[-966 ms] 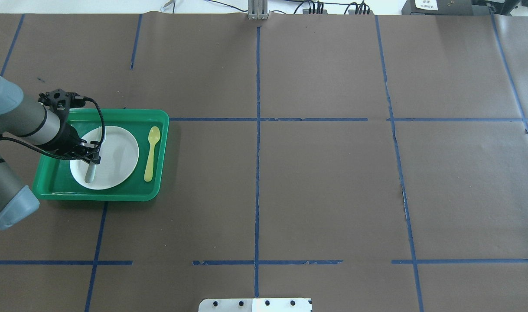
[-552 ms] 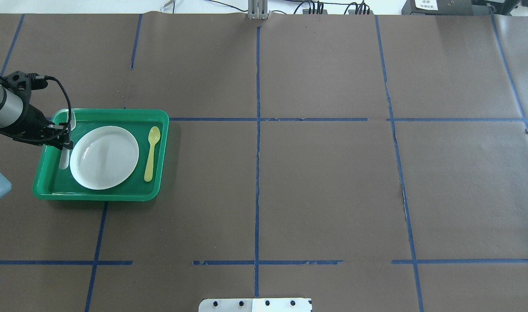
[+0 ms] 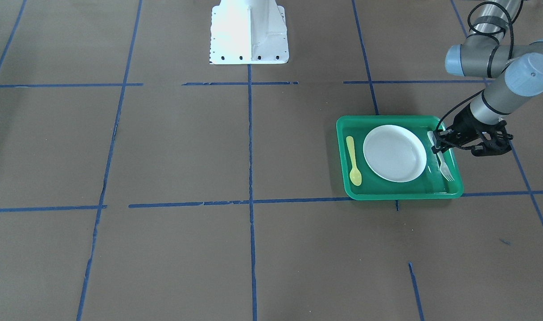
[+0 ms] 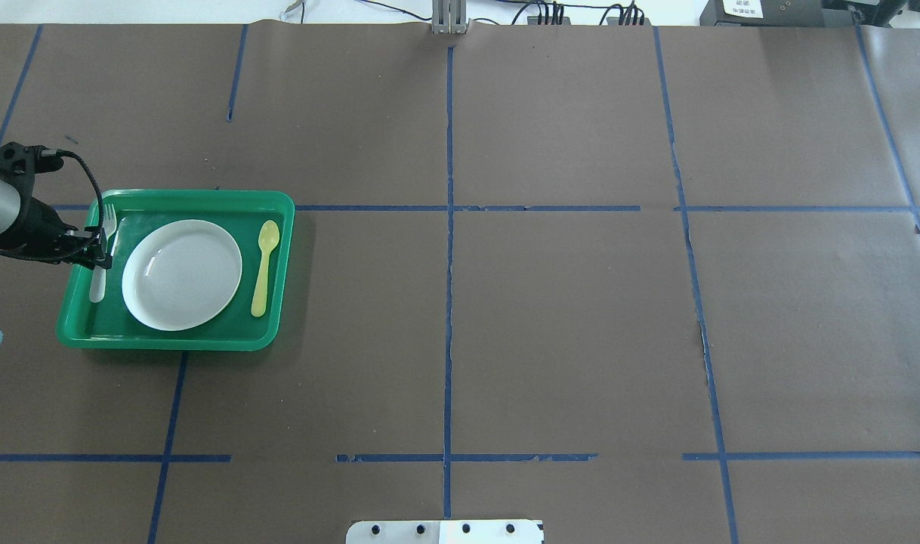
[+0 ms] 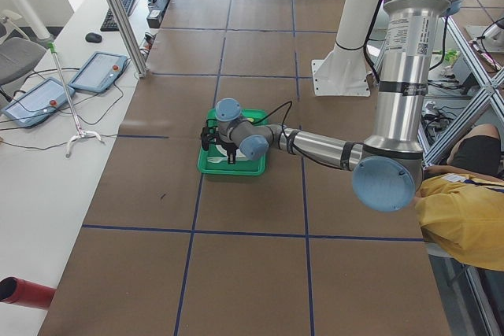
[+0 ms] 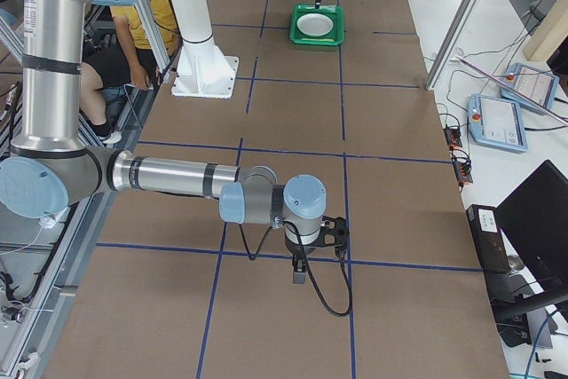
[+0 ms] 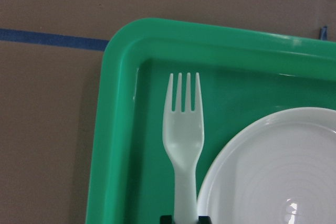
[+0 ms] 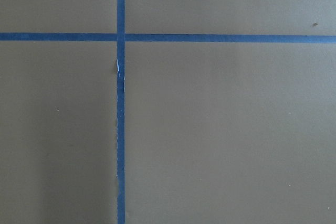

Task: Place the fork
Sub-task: 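Lower the fork onto the tray beside the plate and open the left gripper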

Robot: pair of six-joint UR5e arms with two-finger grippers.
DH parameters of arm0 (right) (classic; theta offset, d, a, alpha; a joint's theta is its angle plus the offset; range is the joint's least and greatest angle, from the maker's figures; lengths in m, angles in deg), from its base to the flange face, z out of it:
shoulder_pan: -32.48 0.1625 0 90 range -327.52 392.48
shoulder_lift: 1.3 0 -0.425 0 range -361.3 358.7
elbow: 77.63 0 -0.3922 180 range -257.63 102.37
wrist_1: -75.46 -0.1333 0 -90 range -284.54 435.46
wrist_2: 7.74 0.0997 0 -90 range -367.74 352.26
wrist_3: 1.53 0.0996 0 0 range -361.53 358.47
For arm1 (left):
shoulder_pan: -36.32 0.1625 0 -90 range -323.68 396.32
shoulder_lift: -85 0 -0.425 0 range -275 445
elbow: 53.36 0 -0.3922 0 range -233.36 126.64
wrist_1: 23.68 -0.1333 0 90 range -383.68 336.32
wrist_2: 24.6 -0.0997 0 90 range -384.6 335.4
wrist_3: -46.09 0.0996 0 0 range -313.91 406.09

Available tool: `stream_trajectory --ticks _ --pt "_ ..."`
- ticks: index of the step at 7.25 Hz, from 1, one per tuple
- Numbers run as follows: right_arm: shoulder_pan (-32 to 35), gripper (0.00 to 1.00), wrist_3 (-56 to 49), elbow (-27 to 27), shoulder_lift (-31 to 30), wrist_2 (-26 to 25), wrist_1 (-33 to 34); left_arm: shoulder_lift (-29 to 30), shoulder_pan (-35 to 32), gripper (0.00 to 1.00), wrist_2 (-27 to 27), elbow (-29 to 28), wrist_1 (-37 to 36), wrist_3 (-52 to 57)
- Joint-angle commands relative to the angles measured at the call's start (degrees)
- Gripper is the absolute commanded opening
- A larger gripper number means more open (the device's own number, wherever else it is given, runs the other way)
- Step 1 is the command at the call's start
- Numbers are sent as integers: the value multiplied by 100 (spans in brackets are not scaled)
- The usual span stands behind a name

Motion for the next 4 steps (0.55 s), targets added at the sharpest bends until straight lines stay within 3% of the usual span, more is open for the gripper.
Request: stream_trajectory --ticks 1,2,3,4 --pt "0 100 -5 0 0 6 0 -22 5 0 -209 -32 74 35" --pt "0 100 4 0 0 6 0 -22 5 0 -211 -32 65 44" --pt "0 100 -5 0 0 6 -8 -22 14 58 -211 -32 65 53" --pt "0 100 4 0 0 -2 0 -13 14 88 -211 11 65 53"
